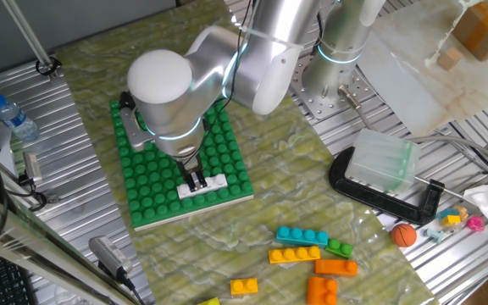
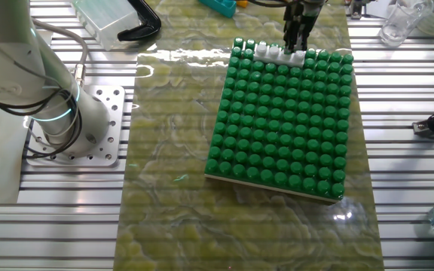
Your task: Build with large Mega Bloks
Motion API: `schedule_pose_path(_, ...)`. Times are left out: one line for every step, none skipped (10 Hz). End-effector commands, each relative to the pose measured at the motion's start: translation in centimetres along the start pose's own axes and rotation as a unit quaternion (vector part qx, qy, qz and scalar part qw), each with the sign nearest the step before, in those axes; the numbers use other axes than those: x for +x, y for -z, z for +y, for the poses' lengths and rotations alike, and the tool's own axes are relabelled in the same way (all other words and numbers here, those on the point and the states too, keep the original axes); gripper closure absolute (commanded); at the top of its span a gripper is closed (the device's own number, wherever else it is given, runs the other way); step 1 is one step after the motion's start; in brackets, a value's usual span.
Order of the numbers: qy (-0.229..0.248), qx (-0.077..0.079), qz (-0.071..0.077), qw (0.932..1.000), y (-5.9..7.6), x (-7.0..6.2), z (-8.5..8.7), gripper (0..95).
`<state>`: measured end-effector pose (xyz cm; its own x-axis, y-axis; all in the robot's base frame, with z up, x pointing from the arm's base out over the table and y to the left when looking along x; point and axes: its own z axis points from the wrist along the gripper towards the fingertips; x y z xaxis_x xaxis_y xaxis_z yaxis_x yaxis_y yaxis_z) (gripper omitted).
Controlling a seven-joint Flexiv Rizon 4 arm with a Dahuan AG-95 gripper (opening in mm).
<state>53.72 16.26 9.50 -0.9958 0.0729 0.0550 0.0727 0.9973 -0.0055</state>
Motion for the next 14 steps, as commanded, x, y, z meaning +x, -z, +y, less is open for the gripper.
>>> schedule_pose_path(0.004,0.003,0.006,1.0000,-4.2,-0.3,0.0,95.0)
schedule_pose_path(0.007,0.003,0.007,1.0000,-4.6,-0.4,-0.1,95.0)
schedule_pose_path(0.006,0.000,0.008,0.9999,-5.2,-0.5,-0.1,95.0)
schedule_pose_path(0.006,0.000,0.009,0.9999,-5.8,-0.7,0.0,95.0)
schedule_pose_path(0.004,0.001,0.009,1.0000,-6.8,-0.8,0.3,95.0)
schedule_pose_path(0.004,0.001,0.009,1.0000,-7.1,-0.9,0.5,95.0)
schedule_pose_path(0.008,0.002,0.008,0.9999,-7.6,-0.9,0.7,95.0)
schedule_pose_path(0.010,0.002,0.010,0.9999,-7.4,-0.9,0.7,95.0)
schedule_pose_path(0.011,0.002,0.011,0.9999,-7.1,-0.9,0.7,95.0)
schedule_pose_path(0.012,0.002,0.011,0.9999,-6.6,-0.8,0.8,95.0)
schedule_pose_path(0.012,0.002,0.012,0.9999,-6.0,-0.7,0.8,95.0)
schedule_pose_path(0.014,0.002,0.014,0.9998,-5.2,-0.6,0.6,95.0)
schedule_pose_path(0.015,-0.002,0.023,0.9996,-3.8,-0.2,0.7,95.0)
schedule_pose_path(0.014,-0.002,0.027,0.9995,-3.0,0.0,0.8,95.0)
